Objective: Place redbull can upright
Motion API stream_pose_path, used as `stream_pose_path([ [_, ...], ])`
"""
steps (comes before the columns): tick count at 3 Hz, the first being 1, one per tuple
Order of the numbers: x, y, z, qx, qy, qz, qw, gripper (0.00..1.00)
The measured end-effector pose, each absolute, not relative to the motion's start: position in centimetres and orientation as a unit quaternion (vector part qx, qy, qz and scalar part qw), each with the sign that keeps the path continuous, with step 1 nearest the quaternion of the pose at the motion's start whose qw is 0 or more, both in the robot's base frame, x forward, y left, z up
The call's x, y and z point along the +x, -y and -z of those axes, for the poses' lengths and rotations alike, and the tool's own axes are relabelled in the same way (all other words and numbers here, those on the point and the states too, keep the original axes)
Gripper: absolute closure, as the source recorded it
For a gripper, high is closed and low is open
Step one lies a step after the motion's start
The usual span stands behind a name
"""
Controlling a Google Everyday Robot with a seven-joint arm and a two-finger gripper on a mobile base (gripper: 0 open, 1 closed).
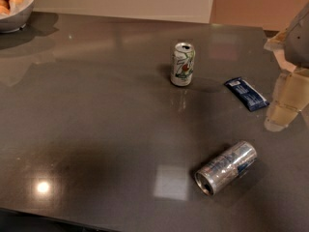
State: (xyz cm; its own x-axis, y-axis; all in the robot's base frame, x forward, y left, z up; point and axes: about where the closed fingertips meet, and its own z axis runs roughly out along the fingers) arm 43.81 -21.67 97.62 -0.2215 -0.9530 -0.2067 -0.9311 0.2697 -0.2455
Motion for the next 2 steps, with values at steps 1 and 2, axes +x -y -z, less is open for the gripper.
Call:
stream_pose_path([
  [1,43.81,21.66,-97.62,-0.603,-0.781,0.034,0.159,0.00],
  [2,43.55,20.79,-97.02,-0.623,-0.767,0.024,0.153,0.00],
])
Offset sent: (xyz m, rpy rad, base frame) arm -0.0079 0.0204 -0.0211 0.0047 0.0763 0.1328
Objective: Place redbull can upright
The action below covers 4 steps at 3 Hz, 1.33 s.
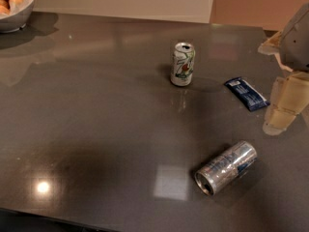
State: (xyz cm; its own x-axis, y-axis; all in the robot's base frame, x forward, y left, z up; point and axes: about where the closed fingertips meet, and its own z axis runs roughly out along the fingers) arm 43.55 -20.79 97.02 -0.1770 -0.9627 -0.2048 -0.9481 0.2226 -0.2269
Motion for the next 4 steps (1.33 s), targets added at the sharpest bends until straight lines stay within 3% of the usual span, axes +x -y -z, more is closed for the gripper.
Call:
stream_pose_path([
  [2,41.4,16.3,-93.4,-0.706,-0.693,-0.026,0.142,0.00],
  [4,38.5,13.2,-88.7,-0.793,-0.599,-0.022,0.112,0.00],
])
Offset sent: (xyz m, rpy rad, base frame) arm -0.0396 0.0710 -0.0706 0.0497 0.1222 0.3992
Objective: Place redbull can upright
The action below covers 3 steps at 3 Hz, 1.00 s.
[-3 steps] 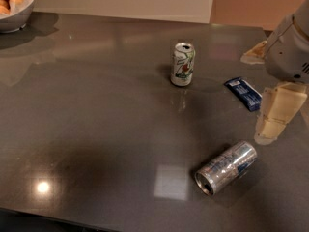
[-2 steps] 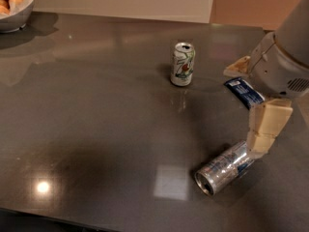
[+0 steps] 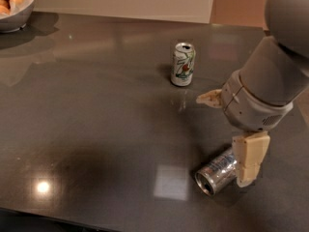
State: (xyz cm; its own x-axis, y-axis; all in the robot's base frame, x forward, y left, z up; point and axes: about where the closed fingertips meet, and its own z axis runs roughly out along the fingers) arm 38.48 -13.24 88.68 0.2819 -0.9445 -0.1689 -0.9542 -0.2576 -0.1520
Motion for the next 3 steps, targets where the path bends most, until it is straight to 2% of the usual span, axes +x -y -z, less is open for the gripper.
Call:
stream_pose_path([
  [3,35.7,12.5,-84.4,-0.850,-0.524,-0.017,0.062,0.00],
])
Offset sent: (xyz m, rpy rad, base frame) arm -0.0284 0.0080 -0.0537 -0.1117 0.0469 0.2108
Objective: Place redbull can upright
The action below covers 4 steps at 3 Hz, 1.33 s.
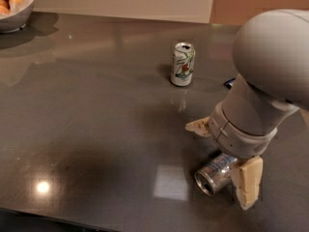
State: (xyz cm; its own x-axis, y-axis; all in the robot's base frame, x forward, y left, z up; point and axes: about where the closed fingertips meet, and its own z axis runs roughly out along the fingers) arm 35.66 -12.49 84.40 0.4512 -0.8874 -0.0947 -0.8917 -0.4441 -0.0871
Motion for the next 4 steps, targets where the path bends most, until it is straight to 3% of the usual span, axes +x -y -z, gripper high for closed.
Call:
stream_pose_path([
  [1,34.7,12.7,-84.1,-0.862,-0.504,-0.019,0.054,0.16],
  [4,34.1,12.8,-84.0,-0.874,-0.483,-0.019,0.041,0.85],
])
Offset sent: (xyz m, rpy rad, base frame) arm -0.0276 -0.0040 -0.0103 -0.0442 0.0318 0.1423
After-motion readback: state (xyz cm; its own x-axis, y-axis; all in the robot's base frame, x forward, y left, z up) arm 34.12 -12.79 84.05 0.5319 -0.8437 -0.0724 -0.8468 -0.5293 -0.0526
